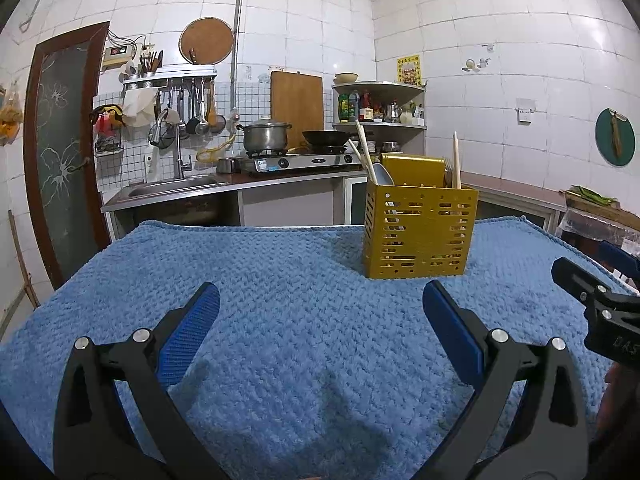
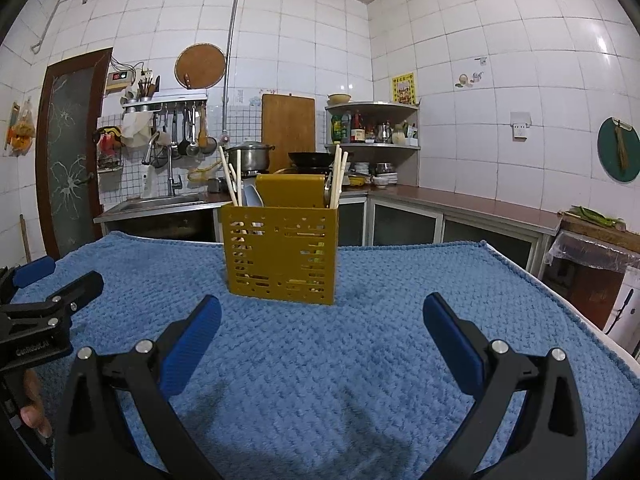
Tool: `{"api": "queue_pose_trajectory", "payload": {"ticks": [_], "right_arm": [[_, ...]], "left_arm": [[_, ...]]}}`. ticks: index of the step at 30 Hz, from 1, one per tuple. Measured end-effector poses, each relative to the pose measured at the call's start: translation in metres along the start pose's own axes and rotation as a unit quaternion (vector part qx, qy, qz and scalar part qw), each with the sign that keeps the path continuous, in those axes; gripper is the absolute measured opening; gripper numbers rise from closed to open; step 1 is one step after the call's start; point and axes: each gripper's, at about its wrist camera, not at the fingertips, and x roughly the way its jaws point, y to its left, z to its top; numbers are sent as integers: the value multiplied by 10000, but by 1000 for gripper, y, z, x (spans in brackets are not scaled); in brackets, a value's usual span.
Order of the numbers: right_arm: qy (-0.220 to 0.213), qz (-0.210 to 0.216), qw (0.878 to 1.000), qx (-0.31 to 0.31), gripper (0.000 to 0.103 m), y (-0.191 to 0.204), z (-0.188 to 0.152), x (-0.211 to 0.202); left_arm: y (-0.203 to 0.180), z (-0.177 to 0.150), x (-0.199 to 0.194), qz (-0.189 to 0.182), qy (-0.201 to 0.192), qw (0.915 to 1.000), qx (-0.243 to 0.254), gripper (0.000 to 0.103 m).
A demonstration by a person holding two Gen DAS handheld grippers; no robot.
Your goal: Organize utensils
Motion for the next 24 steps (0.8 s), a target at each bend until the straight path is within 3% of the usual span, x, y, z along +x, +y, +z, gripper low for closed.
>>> {"api": "queue_pose_trajectory", "payload": {"ticks": [24], "right_arm": [[13,-289,9996,-14,99,0,0,0]], "left_arm": [[-2,0,-4,15,-47,10000,-34,98]]}}
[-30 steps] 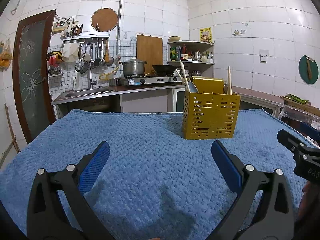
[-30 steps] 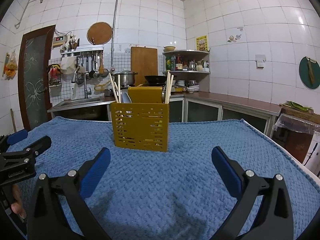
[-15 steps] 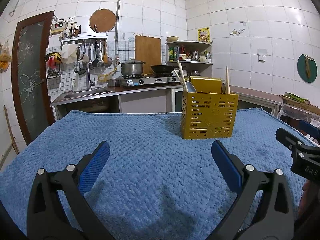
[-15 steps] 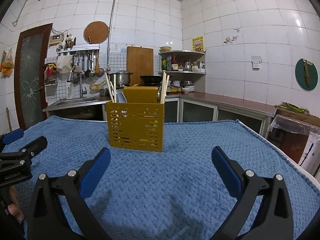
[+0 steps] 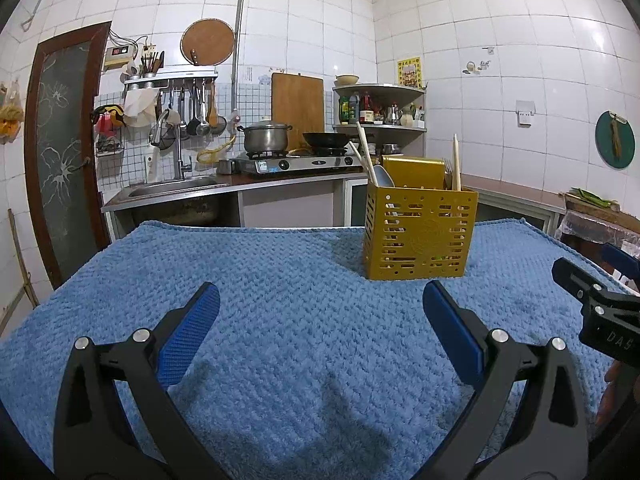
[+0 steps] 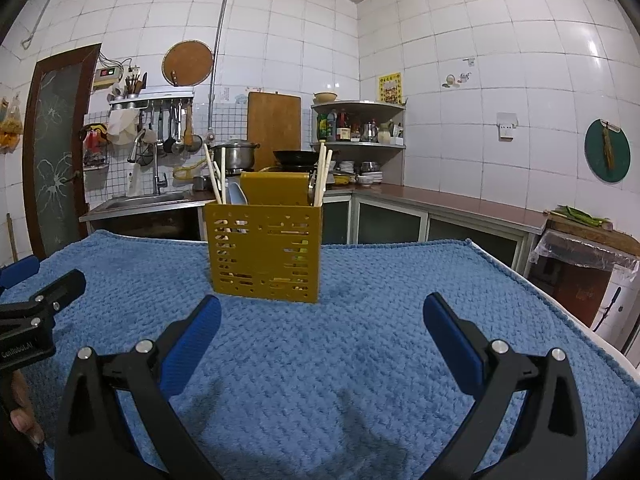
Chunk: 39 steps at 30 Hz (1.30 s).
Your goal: Organize utensils
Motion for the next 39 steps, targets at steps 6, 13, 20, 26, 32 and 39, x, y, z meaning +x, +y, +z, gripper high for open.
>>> {"api": "queue_pose_trajectory", "payload": {"ticks": [6,13,20,26,32,39], "right_arm": [[2,-13,10000,-14,99,1,0,-1],[7,-25,10000,-11,99,0,-1,0],[14,-26,10000,-16,99,0,-1,1],[14,-27,10000,-21,99,1,-1,0],[20,-29,10000,-28,99,2,-2,1],[23,-21,10000,-43,99,2,-2,1]], "left_arm": [[-1,-1,-3,-9,-33,10000,8,98],[0,0,-3,30,-8,10000,-63,98],[0,1,-2,59,-7,9999,-106,98],[2,1,-3,78,-4,9999,-127,98],[2,1,-3,88,-10,9999,-130,98],[2,1,-3,89,-10,9999,-133,98]]}}
